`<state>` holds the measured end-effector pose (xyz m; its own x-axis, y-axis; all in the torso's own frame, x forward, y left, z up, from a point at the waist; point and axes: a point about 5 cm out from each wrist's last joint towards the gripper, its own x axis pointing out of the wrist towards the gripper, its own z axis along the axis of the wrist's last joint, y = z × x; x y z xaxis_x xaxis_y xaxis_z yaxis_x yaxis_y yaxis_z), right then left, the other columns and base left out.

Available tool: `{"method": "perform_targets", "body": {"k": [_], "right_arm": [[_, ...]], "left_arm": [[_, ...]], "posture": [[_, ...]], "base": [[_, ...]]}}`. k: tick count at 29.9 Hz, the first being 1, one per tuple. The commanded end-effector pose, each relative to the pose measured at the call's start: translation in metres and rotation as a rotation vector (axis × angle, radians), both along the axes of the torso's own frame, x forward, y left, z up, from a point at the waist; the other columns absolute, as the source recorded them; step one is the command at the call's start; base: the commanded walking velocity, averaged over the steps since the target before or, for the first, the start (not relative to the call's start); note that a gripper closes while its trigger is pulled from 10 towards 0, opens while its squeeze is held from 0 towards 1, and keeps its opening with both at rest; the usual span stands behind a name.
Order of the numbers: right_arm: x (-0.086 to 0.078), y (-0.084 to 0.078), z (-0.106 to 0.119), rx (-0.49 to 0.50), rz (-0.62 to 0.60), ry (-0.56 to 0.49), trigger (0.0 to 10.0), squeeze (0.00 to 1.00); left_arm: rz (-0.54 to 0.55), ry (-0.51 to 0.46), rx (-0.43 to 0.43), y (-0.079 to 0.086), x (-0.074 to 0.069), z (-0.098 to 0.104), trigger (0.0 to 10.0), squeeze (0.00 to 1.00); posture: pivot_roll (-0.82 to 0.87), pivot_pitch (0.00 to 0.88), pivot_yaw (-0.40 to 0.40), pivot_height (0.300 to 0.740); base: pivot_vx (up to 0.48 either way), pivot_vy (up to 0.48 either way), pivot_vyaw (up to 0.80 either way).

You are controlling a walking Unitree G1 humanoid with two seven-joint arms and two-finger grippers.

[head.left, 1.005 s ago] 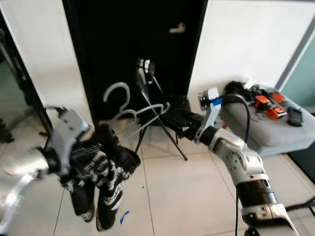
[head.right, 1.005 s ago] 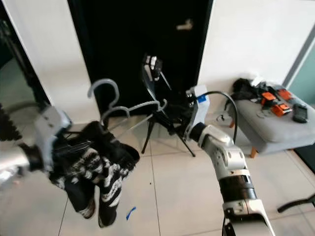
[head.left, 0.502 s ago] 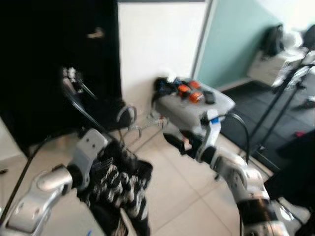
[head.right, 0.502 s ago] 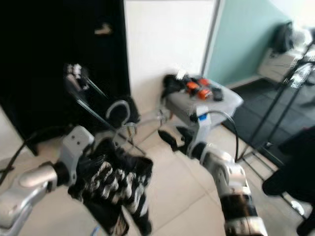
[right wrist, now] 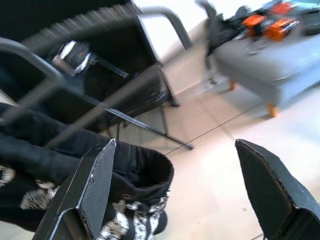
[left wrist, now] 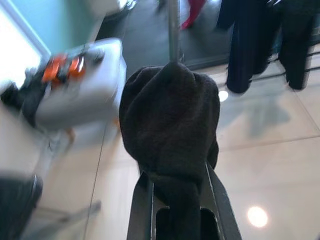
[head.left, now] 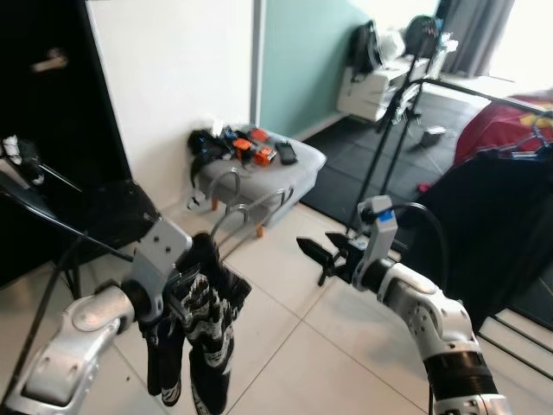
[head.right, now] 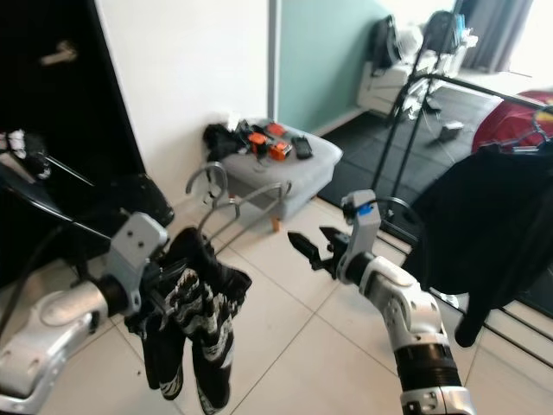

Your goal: Hang hanger

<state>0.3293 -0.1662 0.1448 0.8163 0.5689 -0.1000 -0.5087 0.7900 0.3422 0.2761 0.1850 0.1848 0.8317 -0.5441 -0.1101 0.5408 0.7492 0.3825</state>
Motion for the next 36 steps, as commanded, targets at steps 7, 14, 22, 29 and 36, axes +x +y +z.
{"method": "perform_targets", "body": {"k": [7,14,22,29,36], "right_arm": [[-0.004,-0.006,0.003,0.131,0.031,0.007,10.0,0.0],[-0.01,-0.01,-0.003,0.214,0.053,0.042,10.0,0.0],[-0.032,-0.001,0.0,0.232,0.282,0.028,10.0,0.0],[-0.034,-0.005,-0.019,0.091,0.263,0.133,10.0,0.0],[-0.033,-0.014,-0.047,-0.108,0.182,0.267,10.0,0.0]], "left_arm": [[-0.153,-0.171,0.023,-0.003,-0.002,0.05,10.0,0.0],[-0.3,-0.258,0.028,-0.007,-0.01,0.085,10.0,0.0],[-0.382,-0.337,0.117,-0.009,-0.006,0.114,10.0,0.0],[-0.45,-0.398,0.135,-0.014,-0.012,0.133,10.0,0.0],[-0.468,-0.429,0.127,-0.017,-0.016,0.14,10.0,0.0]], "posture": [[-0.06,0.0,-0.037,0.74],[-0.06,0.0,-0.027,0.74],[-0.06,0.0,-0.021,0.74],[-0.07,0.0,-0.015,0.74],[-0.06,0.0,-0.019,0.74]], "base": [[0.0,0.0,-0.8],[0.0,0.0,-0.8],[0.0,0.0,-0.5],[0.0,0.0,0.0],[0.0,0.0,0.0]]}}
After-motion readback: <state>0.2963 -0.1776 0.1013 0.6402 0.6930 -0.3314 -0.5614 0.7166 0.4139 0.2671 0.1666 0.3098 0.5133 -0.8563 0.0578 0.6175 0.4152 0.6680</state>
